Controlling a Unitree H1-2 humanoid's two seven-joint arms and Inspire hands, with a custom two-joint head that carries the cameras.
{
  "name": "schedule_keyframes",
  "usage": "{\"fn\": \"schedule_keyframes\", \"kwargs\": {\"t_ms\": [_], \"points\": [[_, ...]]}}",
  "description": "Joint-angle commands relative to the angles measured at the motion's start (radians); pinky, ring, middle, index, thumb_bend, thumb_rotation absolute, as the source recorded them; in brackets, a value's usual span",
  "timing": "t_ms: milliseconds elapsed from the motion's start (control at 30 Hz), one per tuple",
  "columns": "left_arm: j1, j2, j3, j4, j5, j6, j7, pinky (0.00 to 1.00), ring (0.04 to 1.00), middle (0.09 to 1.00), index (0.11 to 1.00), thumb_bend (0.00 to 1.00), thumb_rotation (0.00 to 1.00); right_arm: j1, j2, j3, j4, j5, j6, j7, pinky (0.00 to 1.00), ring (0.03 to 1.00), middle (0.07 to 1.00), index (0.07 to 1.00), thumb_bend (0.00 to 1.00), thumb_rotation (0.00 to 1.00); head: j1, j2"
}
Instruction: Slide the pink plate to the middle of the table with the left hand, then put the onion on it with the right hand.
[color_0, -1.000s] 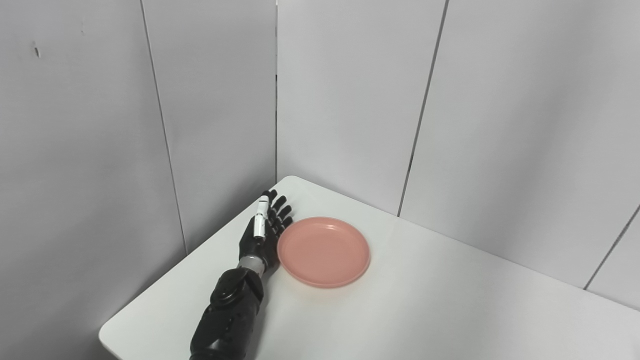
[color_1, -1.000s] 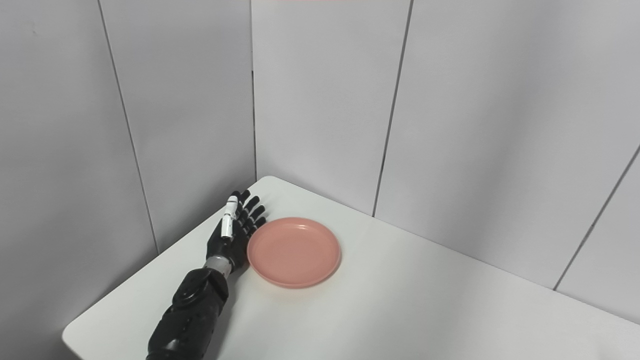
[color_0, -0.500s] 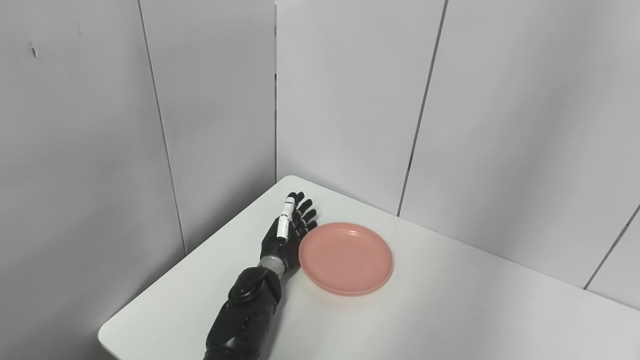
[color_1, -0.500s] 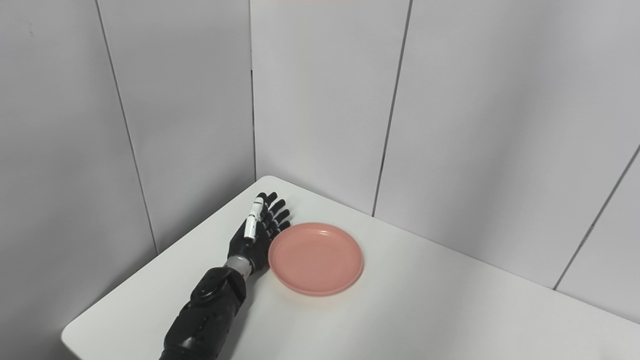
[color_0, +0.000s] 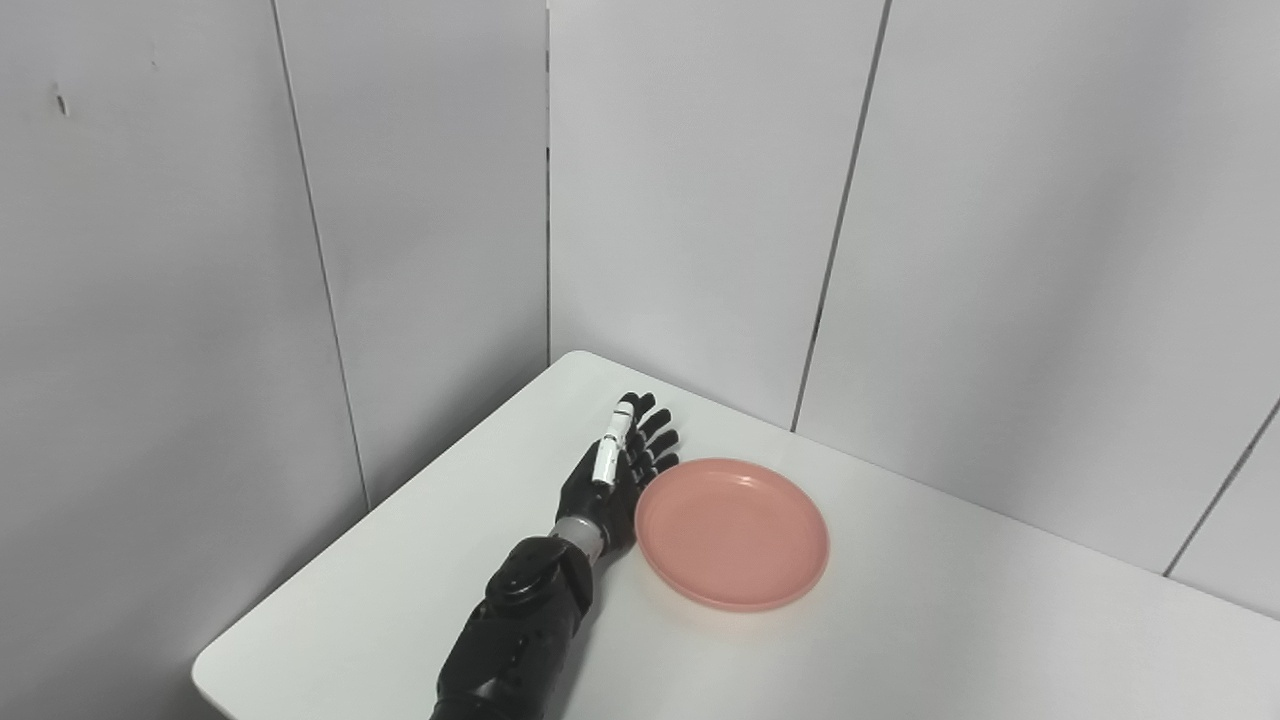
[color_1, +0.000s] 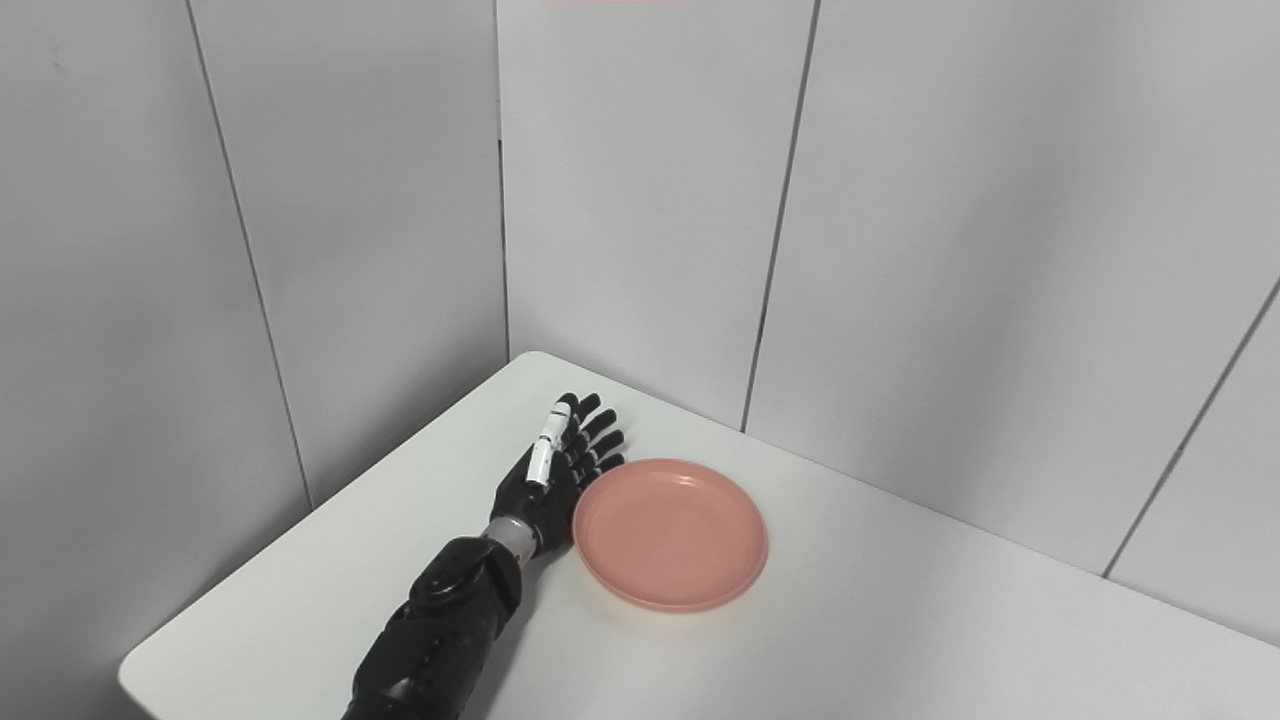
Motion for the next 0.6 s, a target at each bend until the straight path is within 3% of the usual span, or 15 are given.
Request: {"fn": "schedule_keyframes", "kwargs": {"t_ms": [0,100,267,367,567], "points": [[0.0,-0.02,-0.012,0.012,0.006,0.039,-0.006,0.96,0.96,0.976,0.974,0.39,1.0,0.047,0.02,0.008,0.009,-0.004,0.036,-0.005,0.85,0.91,0.926,0.864,0.66,0.9,-0.008,0.002],[0.001,-0.029,-0.014,0.015,0.009,0.043,-0.002,0.94,0.942,0.959,0.955,0.4,1.0,0.05,0.024,0.013,0.0,-0.008,0.038,-0.004,0.94,0.941,0.951,0.902,0.66,0.92,-0.028,0.008],[0.003,-0.038,-0.024,0.007,0.013,0.058,-0.004,0.93,0.931,0.948,0.942,0.4,1.0,0.054,0.031,0.021,-0.015,-0.023,0.04,-0.006,0.97,0.943,0.952,0.925,0.65,0.94,-0.062,0.02],[0.005,-0.041,-0.031,0.001,0.011,0.065,-0.013,0.92,0.929,0.946,0.945,0.4,1.0,0.057,0.035,0.029,-0.035,-0.029,0.06,-0.004,1.0,0.994,0.995,0.988,0.56,0.99,-0.076,0.02],[0.005,-0.042,-0.049,0.018,0.009,0.078,-0.038,0.94,0.94,0.959,0.962,0.41,1.0,0.064,0.053,0.035,-0.046,-0.022,0.073,-0.007,1.0,1.0,1.0,1.0,0.32,1.0,-0.14,0.026]]}}
